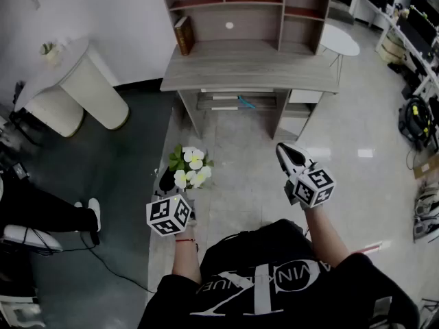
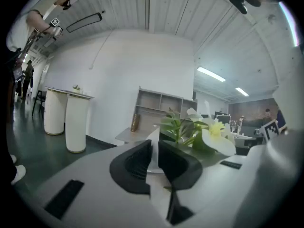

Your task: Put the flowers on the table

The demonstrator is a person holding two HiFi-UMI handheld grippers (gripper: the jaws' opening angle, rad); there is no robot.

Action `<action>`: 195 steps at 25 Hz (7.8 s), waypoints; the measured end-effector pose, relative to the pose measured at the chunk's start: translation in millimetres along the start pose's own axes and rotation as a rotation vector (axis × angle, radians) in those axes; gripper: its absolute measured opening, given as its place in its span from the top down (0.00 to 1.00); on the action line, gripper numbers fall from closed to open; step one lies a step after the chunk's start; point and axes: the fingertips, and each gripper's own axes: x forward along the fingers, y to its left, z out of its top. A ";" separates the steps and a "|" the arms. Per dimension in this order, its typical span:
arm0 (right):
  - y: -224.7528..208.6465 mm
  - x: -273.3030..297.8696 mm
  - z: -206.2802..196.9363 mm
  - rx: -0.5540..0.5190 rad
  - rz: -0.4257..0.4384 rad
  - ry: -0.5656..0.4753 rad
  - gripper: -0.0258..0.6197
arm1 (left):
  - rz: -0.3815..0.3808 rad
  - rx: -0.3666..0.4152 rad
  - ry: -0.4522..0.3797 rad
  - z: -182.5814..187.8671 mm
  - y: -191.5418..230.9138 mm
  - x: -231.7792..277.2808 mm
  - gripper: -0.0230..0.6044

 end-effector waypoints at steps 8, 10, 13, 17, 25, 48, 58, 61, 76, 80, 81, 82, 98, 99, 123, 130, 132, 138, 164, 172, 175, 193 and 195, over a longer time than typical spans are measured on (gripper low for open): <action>-11.7 -11.8 -6.4 0.053 -0.036 -0.010 0.95 | -0.009 -0.008 0.021 -8.1 -5.1 0.0 0.89; -12.2 -13.8 -10.2 0.054 -0.039 -0.003 0.95 | -0.009 -0.015 0.025 -9.9 -4.4 0.0 0.89; -14.3 -13.4 -12.6 0.053 -0.046 0.001 0.95 | -0.010 -0.019 0.026 -10.5 -2.4 1.6 0.89; -14.9 -10.9 -14.6 0.055 -0.058 0.004 0.95 | -0.013 -0.020 0.036 -13.3 2.4 2.3 0.89; -14.8 -20.6 -27.6 0.032 -0.081 0.045 0.94 | -0.032 -0.076 0.072 -32.8 3.6 19.2 0.89; -129.9 182.9 -16.3 0.161 -0.080 0.074 0.94 | 0.025 -0.073 0.157 -2.8 81.5 215.8 0.89; -177.9 250.6 -2.1 0.165 -0.076 0.079 0.94 | 0.040 -0.102 0.138 9.1 105.8 295.3 0.89; -179.5 265.5 -5.2 0.181 -0.064 0.085 0.94 | 0.032 -0.099 0.160 4.1 108.7 309.1 0.89; -185.7 349.6 -18.7 0.224 -0.055 0.165 0.94 | 0.008 -0.158 0.245 -13.7 157.4 382.6 0.89; -192.8 387.2 -8.2 0.216 -0.077 0.158 0.94 | -0.038 -0.169 0.229 4.4 173.7 428.0 0.89; -193.2 398.1 -4.7 0.214 -0.077 0.154 0.94 | -0.043 -0.172 0.233 6.6 179.0 437.1 0.89; -193.3 408.7 -1.9 0.211 -0.076 0.151 0.94 | -0.048 -0.173 0.238 8.3 183.9 445.1 0.89; -198.2 517.1 1.7 0.216 -0.110 0.168 0.94 | -0.125 -0.201 0.287 15.8 245.8 540.9 0.89; -198.0 520.0 1.6 0.216 -0.116 0.167 0.94 | -0.132 -0.203 0.290 15.0 247.5 545.2 0.89; -241.8 587.7 -6.7 0.240 -0.112 0.235 0.94 | -0.153 -0.355 0.384 -14.0 248.5 646.0 0.89; -248.3 592.7 -12.8 0.246 -0.102 0.263 0.94 | -0.143 -0.381 0.392 -20.8 249.9 668.9 0.89; -251.1 592.9 -14.9 0.246 -0.103 0.271 0.94 | -0.139 -0.391 0.391 -22.8 251.7 675.2 0.89; -254.5 597.2 -19.2 0.253 -0.098 0.285 0.94 | -0.141 -0.434 0.392 -27.7 254.0 691.4 0.89; -245.7 612.1 -31.0 0.230 -0.057 0.330 0.94 | -0.195 -0.639 0.357 -38.1 252.7 710.7 0.87; -244.3 609.6 -32.1 0.229 -0.062 0.332 0.94 | -0.207 -0.751 0.334 -36.8 250.9 707.0 0.84; -244.1 609.3 -32.6 0.229 -0.061 0.332 0.94 | -0.197 -0.788 0.320 -36.4 253.3 705.9 0.82; -241.1 609.3 -28.3 0.227 -0.041 0.324 0.94 | -0.193 -0.832 0.278 -22.7 256.4 691.4 0.81; -241.5 609.4 -27.3 0.225 -0.041 0.322 0.94 | -0.192 -0.830 0.274 -20.9 256.7 689.4 0.81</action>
